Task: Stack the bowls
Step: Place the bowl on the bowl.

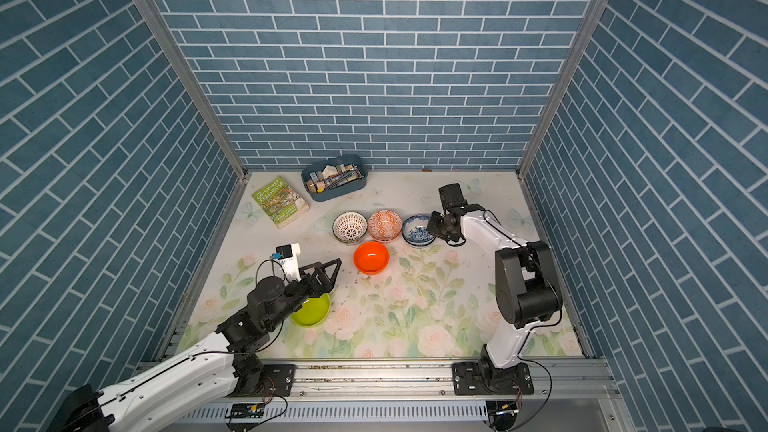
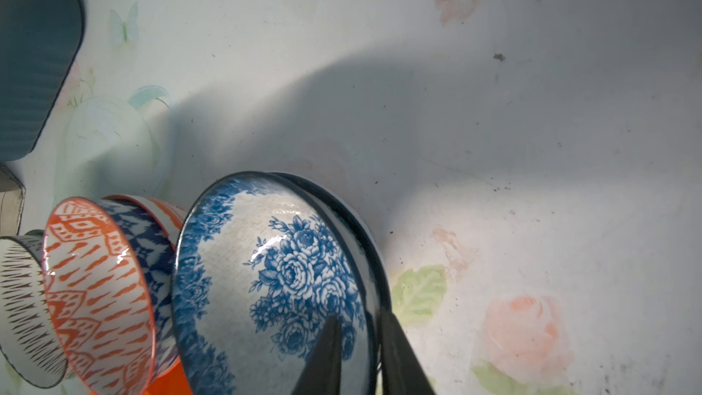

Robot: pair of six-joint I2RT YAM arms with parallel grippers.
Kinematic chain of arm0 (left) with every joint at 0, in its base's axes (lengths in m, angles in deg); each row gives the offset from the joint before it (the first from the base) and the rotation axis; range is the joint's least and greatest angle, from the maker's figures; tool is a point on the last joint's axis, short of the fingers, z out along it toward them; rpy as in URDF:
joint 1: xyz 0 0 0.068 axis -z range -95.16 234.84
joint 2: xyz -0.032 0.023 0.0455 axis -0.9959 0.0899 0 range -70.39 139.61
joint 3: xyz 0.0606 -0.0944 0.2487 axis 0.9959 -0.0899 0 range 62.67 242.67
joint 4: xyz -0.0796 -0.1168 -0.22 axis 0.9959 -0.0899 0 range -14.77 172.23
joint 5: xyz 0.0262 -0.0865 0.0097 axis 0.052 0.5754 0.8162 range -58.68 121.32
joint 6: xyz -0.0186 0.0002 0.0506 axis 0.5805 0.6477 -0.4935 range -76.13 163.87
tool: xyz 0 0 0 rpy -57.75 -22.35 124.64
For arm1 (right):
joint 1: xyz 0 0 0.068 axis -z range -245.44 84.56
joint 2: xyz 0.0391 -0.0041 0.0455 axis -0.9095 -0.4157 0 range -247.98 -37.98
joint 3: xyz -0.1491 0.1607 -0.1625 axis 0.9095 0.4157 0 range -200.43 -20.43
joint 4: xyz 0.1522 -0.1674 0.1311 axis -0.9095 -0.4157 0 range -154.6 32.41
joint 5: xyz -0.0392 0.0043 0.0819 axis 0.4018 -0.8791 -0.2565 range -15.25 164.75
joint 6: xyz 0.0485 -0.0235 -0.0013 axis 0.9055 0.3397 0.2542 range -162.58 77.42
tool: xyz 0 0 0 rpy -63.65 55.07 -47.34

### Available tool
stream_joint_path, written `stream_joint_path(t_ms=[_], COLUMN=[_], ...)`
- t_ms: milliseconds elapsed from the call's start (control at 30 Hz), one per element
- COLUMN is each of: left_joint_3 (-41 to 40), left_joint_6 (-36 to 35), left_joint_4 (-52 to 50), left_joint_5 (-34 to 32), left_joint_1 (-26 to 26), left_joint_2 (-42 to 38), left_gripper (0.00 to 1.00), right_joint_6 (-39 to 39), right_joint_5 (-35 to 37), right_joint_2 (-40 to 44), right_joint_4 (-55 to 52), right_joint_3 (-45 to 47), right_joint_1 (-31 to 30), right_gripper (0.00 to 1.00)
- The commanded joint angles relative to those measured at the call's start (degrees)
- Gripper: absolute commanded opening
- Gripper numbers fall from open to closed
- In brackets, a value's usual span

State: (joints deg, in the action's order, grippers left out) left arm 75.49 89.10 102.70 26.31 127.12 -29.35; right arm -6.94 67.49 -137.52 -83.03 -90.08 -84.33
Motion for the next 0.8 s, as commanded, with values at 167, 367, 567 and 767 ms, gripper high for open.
stream_joint_path(t_ms=[167, 367, 567, 767], left_joint_3=[-0.6, -0.6, -0.6, -0.6], left_joint_6=[-0.4, -0.4, -0.4, -0.4], left_joint_4=[0.8, 0.7, 0.8, 0.6], left_joint_5=[0.1, 0.2, 0.2, 0.2], left_joint_1=[-0.5, -0.5, -0.5, -0.5], left_joint_2=[-0.5, -0.5, -0.4, -0.4], left_gripper=[1.00, 1.00, 1.00, 1.00], right_joint_6=[-0.7, -0.6, 0.0, 0.2], right_joint_5=[1.0, 1.2, 0.6, 0.4], right_joint_2=[2.8, 4.1, 4.2, 2.7], right_joint_4=[-0.7, -0.6, 1.1, 1.8], right_joint_3=[0.8, 2.5, 4.6, 4.5], right_joint_1=[-0.4, -0.4, -0.4, -0.4], right_gripper=[0.29, 0.21, 0.08, 0.02])
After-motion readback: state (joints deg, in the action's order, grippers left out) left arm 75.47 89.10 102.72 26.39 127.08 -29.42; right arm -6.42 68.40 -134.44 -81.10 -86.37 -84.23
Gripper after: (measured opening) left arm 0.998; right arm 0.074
